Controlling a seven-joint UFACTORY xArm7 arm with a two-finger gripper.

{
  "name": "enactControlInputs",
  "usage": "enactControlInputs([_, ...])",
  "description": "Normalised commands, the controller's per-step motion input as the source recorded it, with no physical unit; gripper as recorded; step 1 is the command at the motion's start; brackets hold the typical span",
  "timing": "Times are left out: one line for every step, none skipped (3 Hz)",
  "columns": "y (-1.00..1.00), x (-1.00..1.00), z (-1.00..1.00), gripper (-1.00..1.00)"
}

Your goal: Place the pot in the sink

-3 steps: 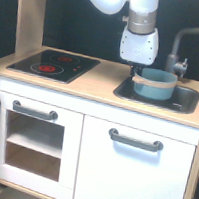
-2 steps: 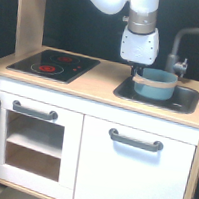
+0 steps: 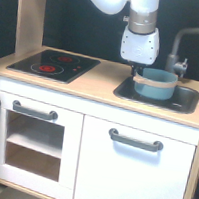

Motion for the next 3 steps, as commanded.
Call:
enactControlInputs([0.06,0.03,-0.63,-0.61])
enactControlInputs([0.06,0.0,-0.63,-0.59])
enactControlInputs([0.06,0.02,-0.63,-0.56])
